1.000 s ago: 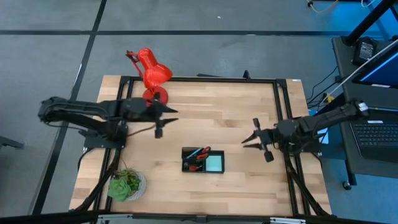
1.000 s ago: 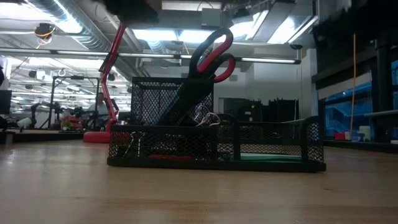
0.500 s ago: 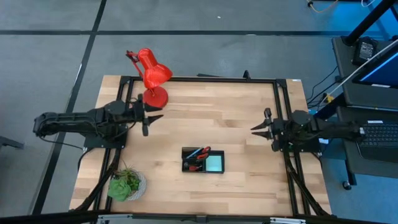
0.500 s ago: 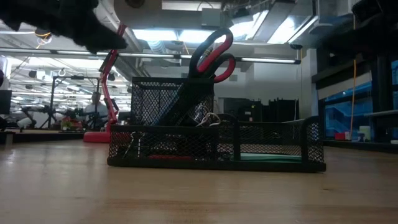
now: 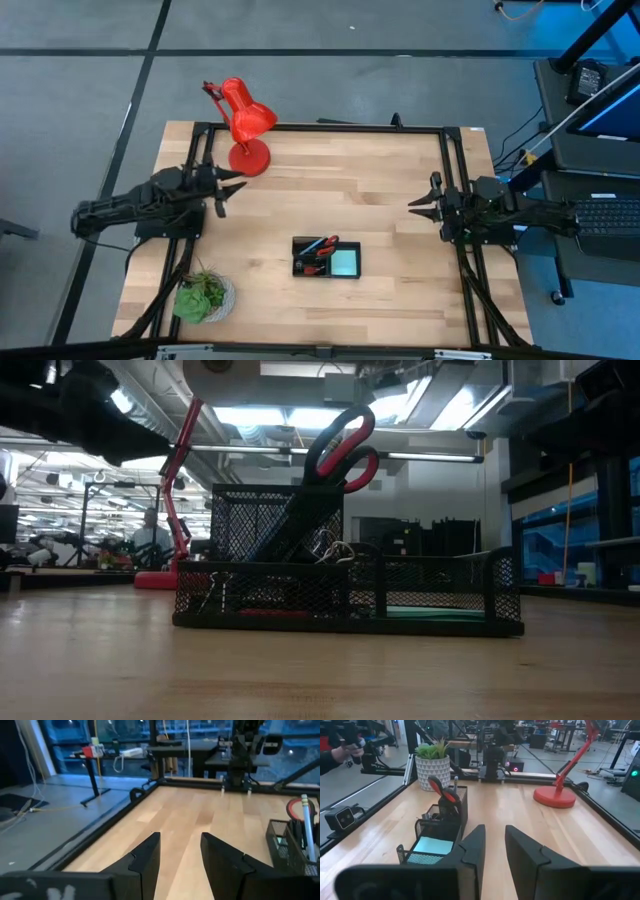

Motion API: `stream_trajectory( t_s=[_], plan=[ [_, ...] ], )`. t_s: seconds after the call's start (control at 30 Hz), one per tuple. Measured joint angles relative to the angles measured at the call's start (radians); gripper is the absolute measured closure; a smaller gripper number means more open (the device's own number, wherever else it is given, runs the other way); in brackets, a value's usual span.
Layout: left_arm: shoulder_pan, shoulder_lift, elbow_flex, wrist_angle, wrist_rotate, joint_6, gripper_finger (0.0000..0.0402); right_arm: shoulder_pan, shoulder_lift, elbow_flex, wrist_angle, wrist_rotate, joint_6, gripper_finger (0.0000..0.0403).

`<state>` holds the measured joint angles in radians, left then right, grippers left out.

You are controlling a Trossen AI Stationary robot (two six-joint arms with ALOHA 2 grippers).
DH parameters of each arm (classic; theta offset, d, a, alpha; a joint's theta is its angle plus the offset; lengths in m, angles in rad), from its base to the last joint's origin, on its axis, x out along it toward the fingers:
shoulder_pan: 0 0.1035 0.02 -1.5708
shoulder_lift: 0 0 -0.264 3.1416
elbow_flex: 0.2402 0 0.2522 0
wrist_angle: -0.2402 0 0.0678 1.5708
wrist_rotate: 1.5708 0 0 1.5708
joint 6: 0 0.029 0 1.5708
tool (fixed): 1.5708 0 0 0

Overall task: Pick and place office supplies into organizer
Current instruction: Return to Home Position

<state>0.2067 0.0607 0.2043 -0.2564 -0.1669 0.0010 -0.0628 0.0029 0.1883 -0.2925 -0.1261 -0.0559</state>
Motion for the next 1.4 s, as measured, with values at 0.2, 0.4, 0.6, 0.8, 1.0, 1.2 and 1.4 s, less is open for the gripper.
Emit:
stream_trajectory(
  t_s=[0.2, 0.4, 0.6, 0.8, 1.0, 1.2, 1.4],
  plan=[
    [0.014, -0.058, -0.003, -0.009, -0.006, 0.01, 0.0265, 0.0, 0.0, 0.0, 0.002, 0.001, -0.008, 0.0324],
    [0.014, -0.06, -0.003, -0.004, -0.007, 0.001, 0.0265, 0.0, 0.0, -0.056, 0.111, 0.002, -0.031, 0.0324],
    [0.014, -0.061, -0.084, 0.107, -0.003, -0.001, 0.0265, 0.0, 0.005, -0.156, 0.269, 0.004, -0.019, 0.0324],
    [0.015, -0.061, -0.149, 0.179, -0.006, -0.006, 0.0265, 0.0, 0.005, -0.172, 0.311, -0.003, 0.007, 0.0324],
    [0.014, -0.061, -0.158, 0.185, -0.02, -0.014, 0.0265, 0.0, 0.008, -0.172, 0.31, 0.004, -0.017, 0.0324],
    [0.014, -0.059, -0.158, 0.186, -0.049, 0.015, 0.0265, 0.0, 0.008, -0.172, 0.311, 0.005, -0.135, 0.0324],
    [0.014, -0.059, -0.158, 0.186, -0.048, -0.013, 0.0265, 0.0, 0.008, -0.172, 0.311, 0.005, -0.098, 0.0324]
  ],
)
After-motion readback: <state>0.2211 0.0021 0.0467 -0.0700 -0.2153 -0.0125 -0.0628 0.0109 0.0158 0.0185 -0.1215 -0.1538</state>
